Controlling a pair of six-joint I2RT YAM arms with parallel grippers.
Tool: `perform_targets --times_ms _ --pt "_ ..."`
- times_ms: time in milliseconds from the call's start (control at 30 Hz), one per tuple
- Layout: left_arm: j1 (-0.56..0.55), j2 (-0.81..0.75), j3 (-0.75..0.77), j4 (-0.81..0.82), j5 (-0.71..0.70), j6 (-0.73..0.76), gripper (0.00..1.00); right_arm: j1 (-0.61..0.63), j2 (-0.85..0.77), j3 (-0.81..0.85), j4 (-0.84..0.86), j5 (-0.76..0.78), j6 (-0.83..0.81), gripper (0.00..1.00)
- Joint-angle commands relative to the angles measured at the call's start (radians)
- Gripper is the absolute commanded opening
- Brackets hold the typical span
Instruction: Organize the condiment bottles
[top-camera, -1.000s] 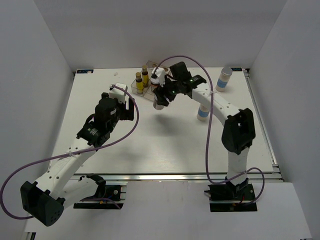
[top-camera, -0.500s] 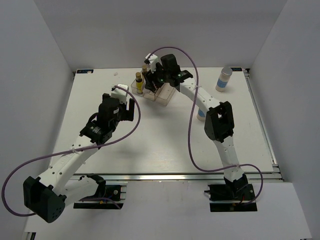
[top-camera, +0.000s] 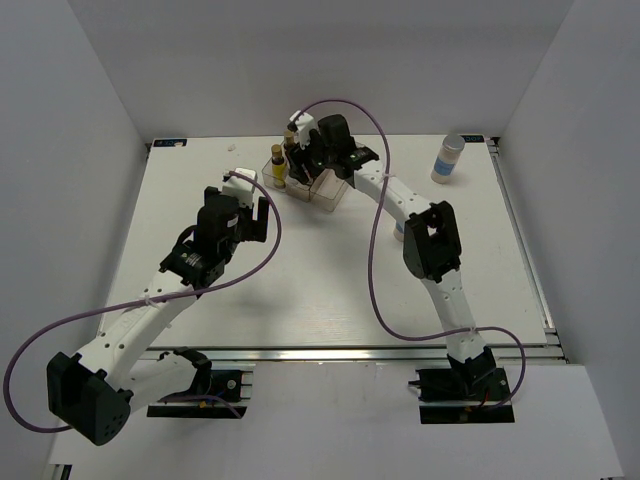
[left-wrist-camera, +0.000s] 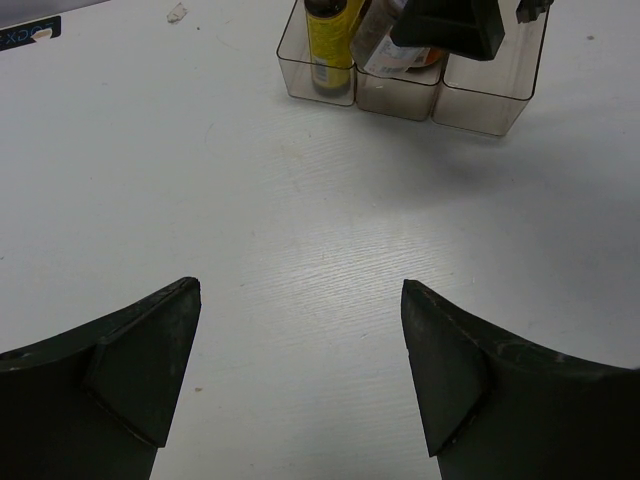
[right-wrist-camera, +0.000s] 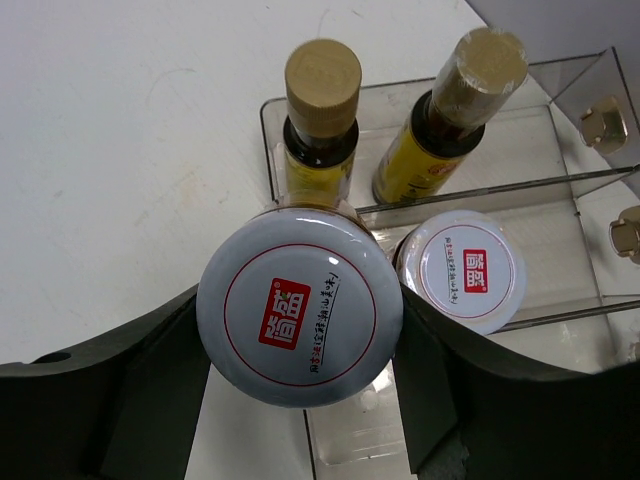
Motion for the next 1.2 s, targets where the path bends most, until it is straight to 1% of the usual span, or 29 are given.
perform_targets --times_ms 0,433,767,1033,1067,1100,1167 --pt "0.005 -0.005 -0.002 -0.001 -0.008 0.005 0.91 -0.002 -0.008 0.053 0.136 0.030 -0.025 0.00" --pt "0.006 -0.008 -0.002 -0.001 -0.001 0.007 0.91 -0.028 0.002 0.006 0.162 0.097 -0.062 0.00" --pt "0.008 -0.007 -0.002 0.000 0.001 0.005 0.91 -0.026 0.005 -0.033 0.138 0.096 -0.115 0.00" --pt "0.009 0.001 -0.003 0.000 -0.001 0.005 0.91 -0.026 0.023 -0.033 0.133 0.091 -0.120 0.00" --pt "0.009 0.002 -0.002 -0.001 -0.001 0.005 0.91 -0.026 0.026 -0.033 0.133 0.093 -0.120 0.04" --pt "0.011 0.004 -0.003 0.000 0.001 0.005 0.91 -0.025 0.028 -0.034 0.133 0.094 -0.117 0.16" --pt "0.011 0.007 -0.002 -0.001 0.001 0.005 0.91 -0.025 0.029 -0.037 0.135 0.097 -0.114 0.26"
